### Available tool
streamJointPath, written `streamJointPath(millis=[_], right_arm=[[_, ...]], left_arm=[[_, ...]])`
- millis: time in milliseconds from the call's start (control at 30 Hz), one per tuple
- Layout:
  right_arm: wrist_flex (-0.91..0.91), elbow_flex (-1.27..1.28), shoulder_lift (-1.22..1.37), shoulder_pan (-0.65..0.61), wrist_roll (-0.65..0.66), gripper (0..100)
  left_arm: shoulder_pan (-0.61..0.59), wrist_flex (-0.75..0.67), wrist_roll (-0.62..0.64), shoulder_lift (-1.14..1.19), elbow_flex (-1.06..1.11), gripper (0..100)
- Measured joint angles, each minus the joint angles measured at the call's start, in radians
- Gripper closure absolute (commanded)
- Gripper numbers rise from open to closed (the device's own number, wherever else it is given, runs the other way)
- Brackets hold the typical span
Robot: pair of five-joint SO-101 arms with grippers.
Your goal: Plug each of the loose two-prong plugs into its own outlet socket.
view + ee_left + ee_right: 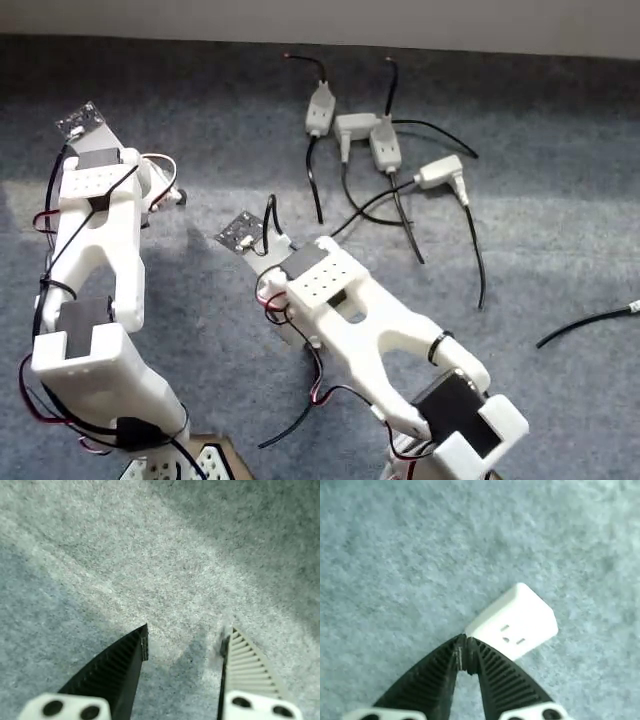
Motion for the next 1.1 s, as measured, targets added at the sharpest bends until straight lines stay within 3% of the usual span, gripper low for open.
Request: streamJointPath(millis=[267, 433, 667, 867, 1100], right_arm=[[0.141, 0.008, -0.206, 0.219, 0.130, 99.2], [0.107, 0.094, -0.238, 0.238, 0.149, 99.2], [-0.084, 0.259, -0.143, 0.143, 0.149, 99.2], [-0.153, 0.261, -0.075, 0.068, 0.112, 99.2], [-0.173, 0.219, -0.074, -0.109, 0.034, 99.2]], left_arm=[[0.000, 0.000, 0.000, 0.000, 0.000, 75], [0.000, 0.000, 0.000, 0.000, 0.000, 75], [0.000, 0.000, 0.003, 0.000, 0.000, 75], [0.000, 0.000, 0.003, 0.000, 0.000, 75], [0.000, 0.000, 0.003, 0.000, 0.000, 75]])
